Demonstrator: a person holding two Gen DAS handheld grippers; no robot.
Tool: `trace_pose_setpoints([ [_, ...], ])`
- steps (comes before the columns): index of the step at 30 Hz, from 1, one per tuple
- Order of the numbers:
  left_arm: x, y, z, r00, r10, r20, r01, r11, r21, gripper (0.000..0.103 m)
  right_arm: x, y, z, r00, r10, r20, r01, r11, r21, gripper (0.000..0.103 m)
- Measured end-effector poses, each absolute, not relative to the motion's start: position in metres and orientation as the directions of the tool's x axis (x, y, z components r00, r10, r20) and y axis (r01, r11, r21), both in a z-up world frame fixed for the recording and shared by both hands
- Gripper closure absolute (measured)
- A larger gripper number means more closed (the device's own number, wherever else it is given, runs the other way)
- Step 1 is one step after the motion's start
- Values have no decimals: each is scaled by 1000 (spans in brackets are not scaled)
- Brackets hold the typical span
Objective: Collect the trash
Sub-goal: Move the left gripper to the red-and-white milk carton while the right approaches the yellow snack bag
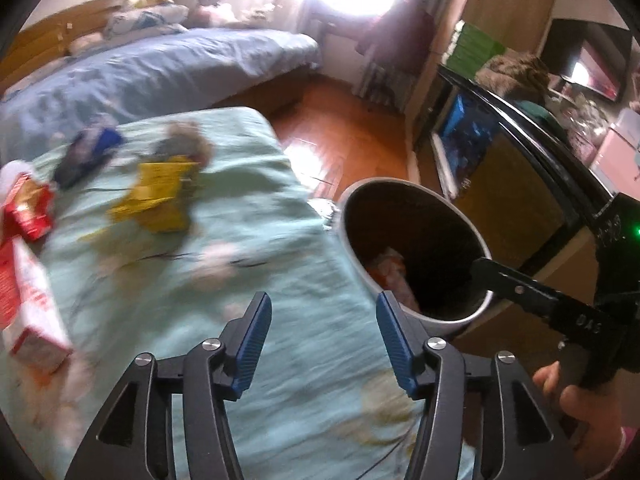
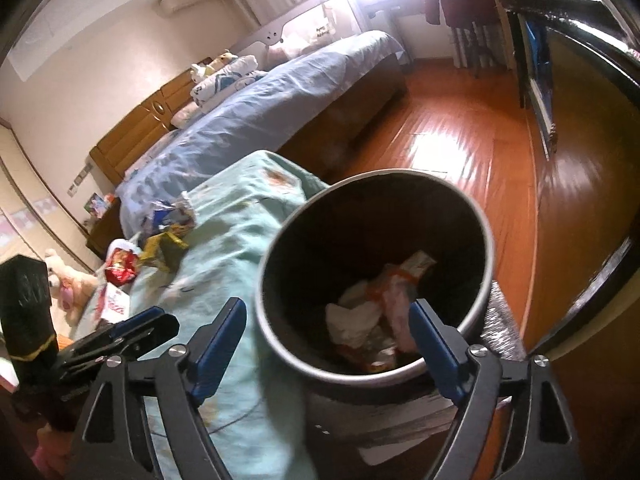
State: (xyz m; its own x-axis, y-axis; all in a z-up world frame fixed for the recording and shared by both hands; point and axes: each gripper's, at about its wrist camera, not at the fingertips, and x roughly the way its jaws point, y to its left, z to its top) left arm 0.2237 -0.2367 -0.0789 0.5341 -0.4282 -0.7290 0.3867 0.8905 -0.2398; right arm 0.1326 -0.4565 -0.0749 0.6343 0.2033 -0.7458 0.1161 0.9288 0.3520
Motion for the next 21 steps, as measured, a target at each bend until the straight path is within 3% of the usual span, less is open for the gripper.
trace_pose_setpoints([
  [7,187,-184,-67,613,-363,-702,288,930,-229,40,127,-427,-67,647,246,-722,77,921,383,14],
  [16,146,-127,-57,670,-285,-686,161,957,-241,39,130,-376,-66,630,328,-704,-12,911,413,12],
  [21,140,-104,-59,680,-214,-701,76,972,-222,31,136,-352,-70,605,355,-713,-47,910,413,12],
])
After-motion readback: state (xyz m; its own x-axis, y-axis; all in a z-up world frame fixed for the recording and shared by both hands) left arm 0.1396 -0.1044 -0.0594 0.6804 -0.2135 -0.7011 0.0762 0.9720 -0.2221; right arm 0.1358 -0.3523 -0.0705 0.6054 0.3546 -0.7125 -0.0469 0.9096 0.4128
